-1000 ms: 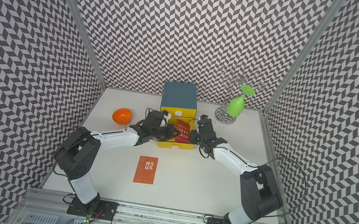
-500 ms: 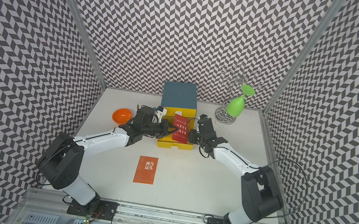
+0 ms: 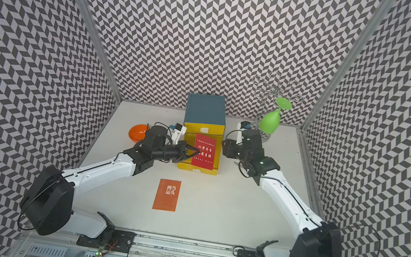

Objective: Take the postcards out of the drawer
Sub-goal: Pick up the postcard from the drawer.

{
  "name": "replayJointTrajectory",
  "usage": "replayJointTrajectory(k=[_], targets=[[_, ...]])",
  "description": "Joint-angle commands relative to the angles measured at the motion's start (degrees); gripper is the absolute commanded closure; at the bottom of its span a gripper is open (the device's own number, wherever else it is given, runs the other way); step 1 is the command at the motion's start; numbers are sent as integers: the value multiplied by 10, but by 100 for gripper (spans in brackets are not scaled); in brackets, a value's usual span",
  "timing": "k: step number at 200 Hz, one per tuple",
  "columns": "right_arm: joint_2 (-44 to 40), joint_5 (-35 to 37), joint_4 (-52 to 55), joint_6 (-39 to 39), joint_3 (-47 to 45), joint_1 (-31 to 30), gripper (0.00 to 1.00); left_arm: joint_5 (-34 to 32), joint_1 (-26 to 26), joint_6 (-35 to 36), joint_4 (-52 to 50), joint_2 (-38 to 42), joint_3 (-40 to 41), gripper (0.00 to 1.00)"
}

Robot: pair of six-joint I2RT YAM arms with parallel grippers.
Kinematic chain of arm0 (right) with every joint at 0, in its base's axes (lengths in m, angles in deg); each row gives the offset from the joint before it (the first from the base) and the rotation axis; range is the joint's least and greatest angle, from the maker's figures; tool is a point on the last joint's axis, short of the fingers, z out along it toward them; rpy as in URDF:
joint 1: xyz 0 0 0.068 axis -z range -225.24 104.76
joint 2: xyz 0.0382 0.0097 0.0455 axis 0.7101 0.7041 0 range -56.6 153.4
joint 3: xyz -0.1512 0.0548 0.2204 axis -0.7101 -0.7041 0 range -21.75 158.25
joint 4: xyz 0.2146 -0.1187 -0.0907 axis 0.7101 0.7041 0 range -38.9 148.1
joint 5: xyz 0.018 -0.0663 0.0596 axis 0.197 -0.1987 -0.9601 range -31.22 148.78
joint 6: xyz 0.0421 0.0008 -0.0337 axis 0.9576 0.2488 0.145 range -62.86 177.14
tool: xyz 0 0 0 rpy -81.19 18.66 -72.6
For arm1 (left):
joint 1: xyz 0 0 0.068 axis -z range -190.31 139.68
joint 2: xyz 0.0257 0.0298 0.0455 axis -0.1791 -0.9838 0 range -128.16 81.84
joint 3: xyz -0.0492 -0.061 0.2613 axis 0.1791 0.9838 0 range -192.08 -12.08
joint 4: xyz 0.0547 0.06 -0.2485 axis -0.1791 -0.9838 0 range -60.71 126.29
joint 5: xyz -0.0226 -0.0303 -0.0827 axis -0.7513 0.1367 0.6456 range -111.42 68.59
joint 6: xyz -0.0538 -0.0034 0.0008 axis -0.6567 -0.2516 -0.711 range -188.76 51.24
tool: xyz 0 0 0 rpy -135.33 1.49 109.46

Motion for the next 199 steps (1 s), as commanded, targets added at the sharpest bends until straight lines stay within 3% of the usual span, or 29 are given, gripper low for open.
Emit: replayJointTrajectory(k=[1,62,119,135,164,183,199], targets=[[-44,-68,-23,-23,-27,22,38,20,1,20,20,18,3,100],[-89,-324,-83,-27,-105,40,37,112,-3,17,130,26,17,100],[-97,-457,-163,22,-141,42,40,159,-2,14,197,32,36,100],[-97,-477,-181,39,-145,41,48,170,1,9,209,30,41,100],[-108,-482,-206,64,-161,42,76,168,7,-2,220,32,60,100],[-123,-470,-208,76,-174,42,90,160,9,-11,228,40,74,100],[-138,-469,-218,91,-190,42,98,155,11,-13,227,50,84,94]])
